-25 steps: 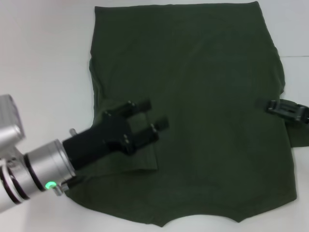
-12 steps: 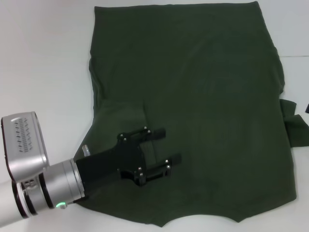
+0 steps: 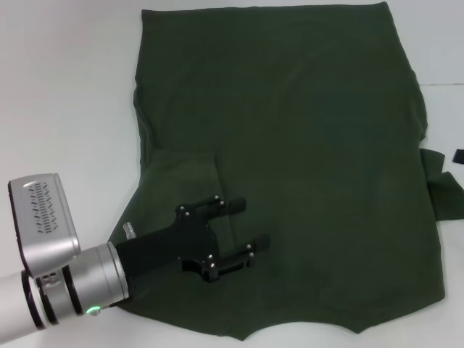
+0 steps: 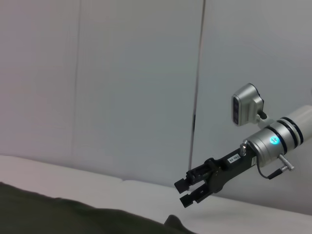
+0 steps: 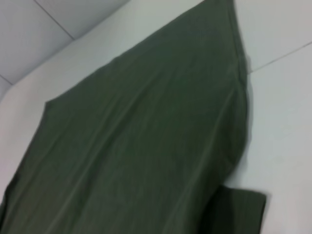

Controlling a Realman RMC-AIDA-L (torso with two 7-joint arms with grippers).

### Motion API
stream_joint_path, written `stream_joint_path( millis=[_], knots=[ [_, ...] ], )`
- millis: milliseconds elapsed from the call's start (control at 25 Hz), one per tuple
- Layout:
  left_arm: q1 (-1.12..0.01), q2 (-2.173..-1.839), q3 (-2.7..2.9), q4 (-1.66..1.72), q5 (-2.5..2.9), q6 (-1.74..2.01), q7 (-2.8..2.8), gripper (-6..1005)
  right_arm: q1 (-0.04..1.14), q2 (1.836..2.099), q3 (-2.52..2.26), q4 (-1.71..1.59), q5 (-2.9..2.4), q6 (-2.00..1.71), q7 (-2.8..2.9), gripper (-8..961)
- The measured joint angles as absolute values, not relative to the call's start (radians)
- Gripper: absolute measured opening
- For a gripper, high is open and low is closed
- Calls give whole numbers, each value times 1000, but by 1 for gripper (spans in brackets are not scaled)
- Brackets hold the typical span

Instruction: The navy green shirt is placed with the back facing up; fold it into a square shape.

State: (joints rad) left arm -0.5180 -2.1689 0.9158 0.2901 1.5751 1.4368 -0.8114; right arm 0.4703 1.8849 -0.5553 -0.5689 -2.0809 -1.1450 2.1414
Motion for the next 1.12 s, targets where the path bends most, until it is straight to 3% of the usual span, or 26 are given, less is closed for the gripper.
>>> stream_joint_path(
  millis=[200,440,880,1120],
  knots=[
    [-522,-2170,916,288,1574,1426,-815,690,498,1923,-557,-564,-2148,-1076,2137,890],
    [-522,-2169,912,290,1568,1419,-818,689,509,1949,-558,-556,-2161,-1040,2111,880],
    [-535,-2169,908,289,1566,1413,-821,690,503,1955,-552,-555,-2167,-1032,2101,881],
    [-535,-2169,906,291,1566,1413,-821,690,505,1957,-552,-555,-2164,-1025,2100,754]
  ],
)
